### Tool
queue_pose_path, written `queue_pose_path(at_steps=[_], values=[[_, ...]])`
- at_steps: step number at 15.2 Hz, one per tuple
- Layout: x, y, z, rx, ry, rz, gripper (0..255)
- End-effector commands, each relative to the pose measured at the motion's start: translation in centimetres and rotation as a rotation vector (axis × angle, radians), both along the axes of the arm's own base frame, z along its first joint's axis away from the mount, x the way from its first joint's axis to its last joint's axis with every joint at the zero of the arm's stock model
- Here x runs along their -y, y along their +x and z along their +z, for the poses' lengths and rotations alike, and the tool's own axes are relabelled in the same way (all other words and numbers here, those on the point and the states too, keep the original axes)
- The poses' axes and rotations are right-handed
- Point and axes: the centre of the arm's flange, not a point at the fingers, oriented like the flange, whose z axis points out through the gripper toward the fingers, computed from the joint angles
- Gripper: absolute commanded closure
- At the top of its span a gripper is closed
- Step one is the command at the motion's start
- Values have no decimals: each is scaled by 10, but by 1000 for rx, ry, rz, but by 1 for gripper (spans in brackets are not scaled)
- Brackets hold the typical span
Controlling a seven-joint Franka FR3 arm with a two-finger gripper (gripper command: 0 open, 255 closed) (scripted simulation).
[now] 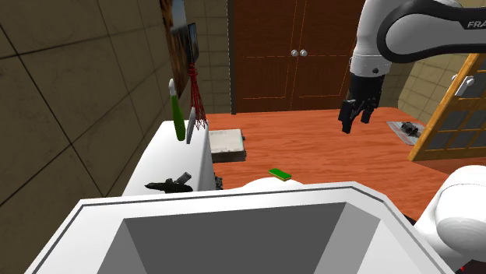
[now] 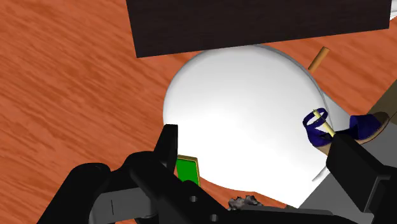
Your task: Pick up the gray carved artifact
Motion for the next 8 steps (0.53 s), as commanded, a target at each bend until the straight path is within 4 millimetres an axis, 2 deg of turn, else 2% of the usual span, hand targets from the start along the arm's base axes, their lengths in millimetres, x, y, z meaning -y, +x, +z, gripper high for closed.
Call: queue_pose_path(at_steps=[1, 8], values=[[0, 0, 0, 0, 0, 0, 0], [-76, 59, 14, 32, -83, 178, 0]])
